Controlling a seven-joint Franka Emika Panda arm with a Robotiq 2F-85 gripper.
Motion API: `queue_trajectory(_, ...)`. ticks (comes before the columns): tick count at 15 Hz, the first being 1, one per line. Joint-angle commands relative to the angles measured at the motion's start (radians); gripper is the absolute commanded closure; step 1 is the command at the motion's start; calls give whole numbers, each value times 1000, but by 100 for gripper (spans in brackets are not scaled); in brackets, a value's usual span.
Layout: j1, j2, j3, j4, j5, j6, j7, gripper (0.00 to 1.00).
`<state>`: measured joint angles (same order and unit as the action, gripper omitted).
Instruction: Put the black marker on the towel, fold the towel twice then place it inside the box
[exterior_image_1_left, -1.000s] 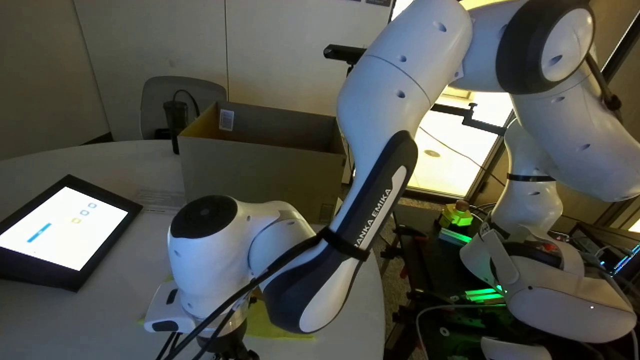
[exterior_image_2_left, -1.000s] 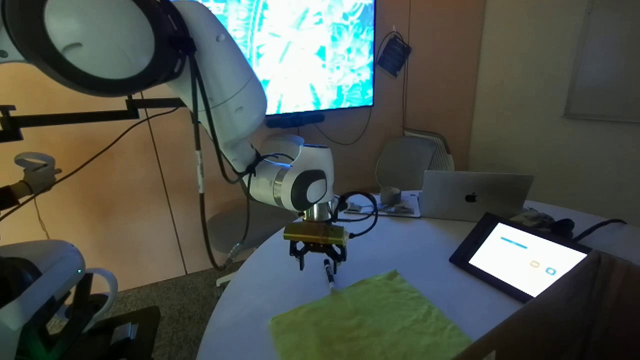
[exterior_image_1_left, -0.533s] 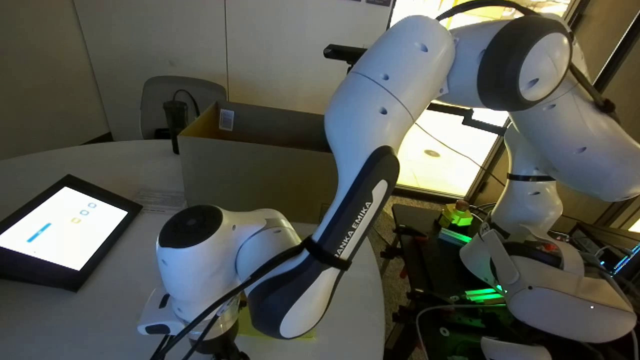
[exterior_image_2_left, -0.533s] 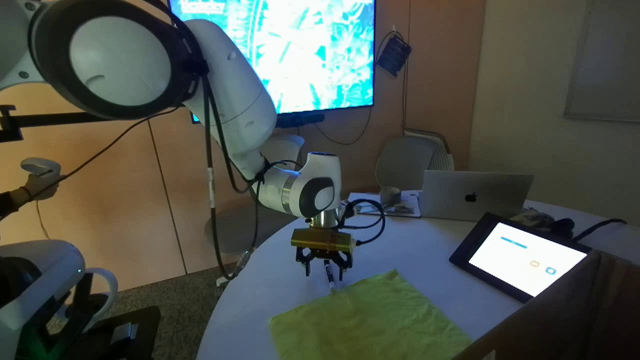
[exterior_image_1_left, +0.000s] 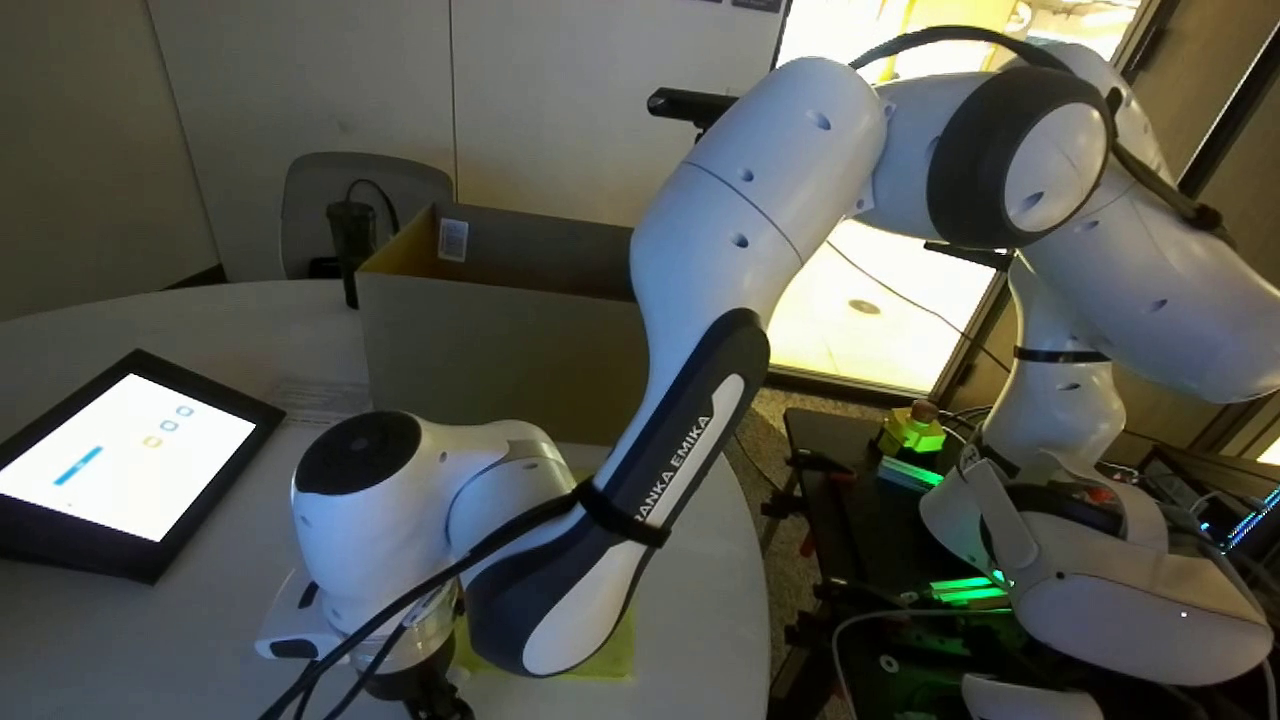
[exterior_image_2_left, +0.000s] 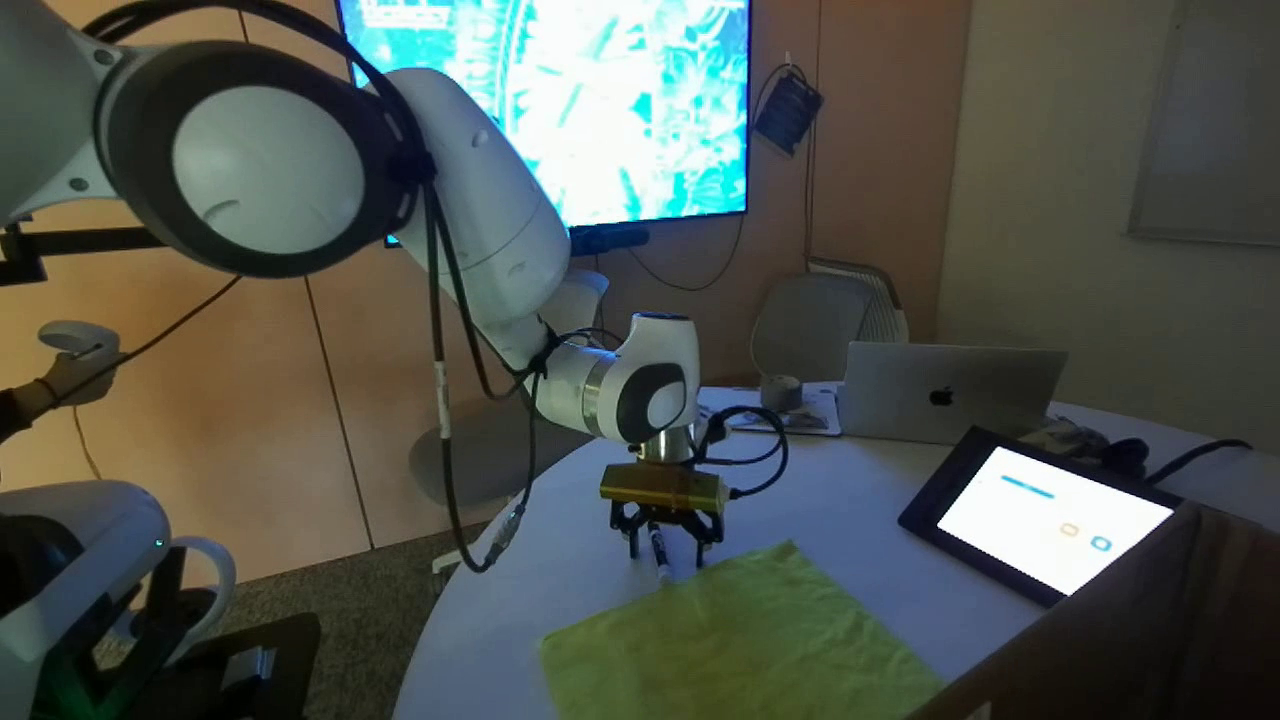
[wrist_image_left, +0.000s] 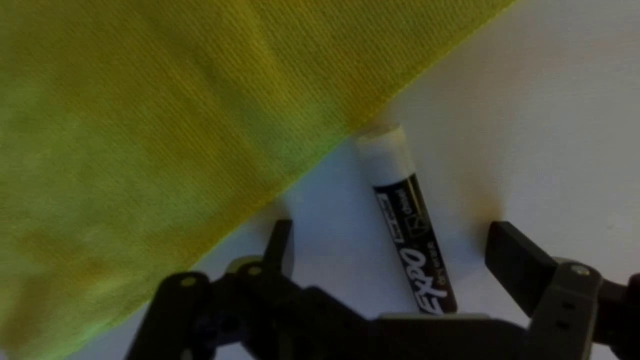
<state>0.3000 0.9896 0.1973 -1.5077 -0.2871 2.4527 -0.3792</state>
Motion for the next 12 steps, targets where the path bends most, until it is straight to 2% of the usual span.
queue_trajectory(1, 11, 39, -8, 62, 4, -6, 19, 0)
queue_trajectory(3, 16, 30, -11, 49, -2, 2, 26, 2)
queue_trajectory(4, 18, 27, -11, 44, -3, 3, 29, 14)
queue_trajectory(5, 19, 21, -12, 38, -4, 5, 32, 17)
queue_trajectory(6, 21, 18, -15, 35, -6, 7, 37, 30)
queue_trajectory(12, 41, -11, -22, 12, -13, 7, 66, 76)
